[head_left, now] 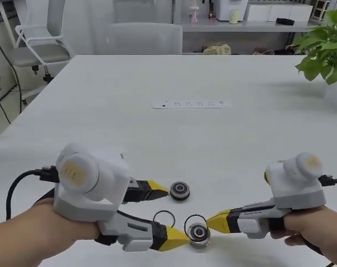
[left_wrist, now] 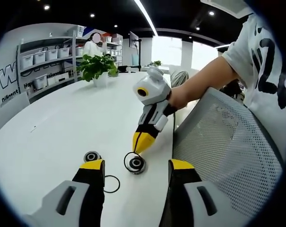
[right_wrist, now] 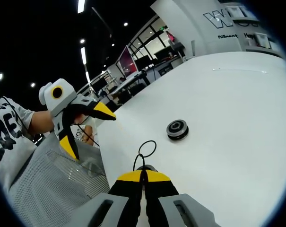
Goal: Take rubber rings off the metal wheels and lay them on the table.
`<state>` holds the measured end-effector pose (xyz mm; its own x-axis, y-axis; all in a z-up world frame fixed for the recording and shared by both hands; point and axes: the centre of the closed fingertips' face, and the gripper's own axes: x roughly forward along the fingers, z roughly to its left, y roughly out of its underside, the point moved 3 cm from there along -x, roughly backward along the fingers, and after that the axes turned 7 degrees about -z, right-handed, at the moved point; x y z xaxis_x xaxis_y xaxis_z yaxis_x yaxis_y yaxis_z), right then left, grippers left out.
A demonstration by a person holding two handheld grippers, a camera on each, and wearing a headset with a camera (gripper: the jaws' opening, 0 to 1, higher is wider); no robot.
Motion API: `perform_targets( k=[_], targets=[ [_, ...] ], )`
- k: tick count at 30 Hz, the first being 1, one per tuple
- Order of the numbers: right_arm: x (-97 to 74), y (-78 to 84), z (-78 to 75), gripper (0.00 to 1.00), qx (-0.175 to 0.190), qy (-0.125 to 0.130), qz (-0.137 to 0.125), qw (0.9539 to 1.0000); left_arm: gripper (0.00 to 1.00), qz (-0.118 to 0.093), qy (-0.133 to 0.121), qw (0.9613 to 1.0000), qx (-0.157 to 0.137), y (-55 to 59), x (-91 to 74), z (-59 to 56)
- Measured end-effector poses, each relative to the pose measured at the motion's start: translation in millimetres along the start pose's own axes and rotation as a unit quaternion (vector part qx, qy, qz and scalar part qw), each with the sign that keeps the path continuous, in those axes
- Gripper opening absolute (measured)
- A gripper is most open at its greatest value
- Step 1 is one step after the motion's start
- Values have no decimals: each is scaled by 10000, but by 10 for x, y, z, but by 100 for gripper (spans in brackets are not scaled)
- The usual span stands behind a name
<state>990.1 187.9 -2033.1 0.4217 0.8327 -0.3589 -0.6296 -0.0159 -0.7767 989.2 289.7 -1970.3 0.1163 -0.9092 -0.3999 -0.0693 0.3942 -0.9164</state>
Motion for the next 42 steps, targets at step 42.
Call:
perform_targets(
  k=[42],
  targets=[
    [219,-458,121,0,-233,-257,-114,9993,69,-90,-617,9980,-71,92,-565,184]
  ],
)
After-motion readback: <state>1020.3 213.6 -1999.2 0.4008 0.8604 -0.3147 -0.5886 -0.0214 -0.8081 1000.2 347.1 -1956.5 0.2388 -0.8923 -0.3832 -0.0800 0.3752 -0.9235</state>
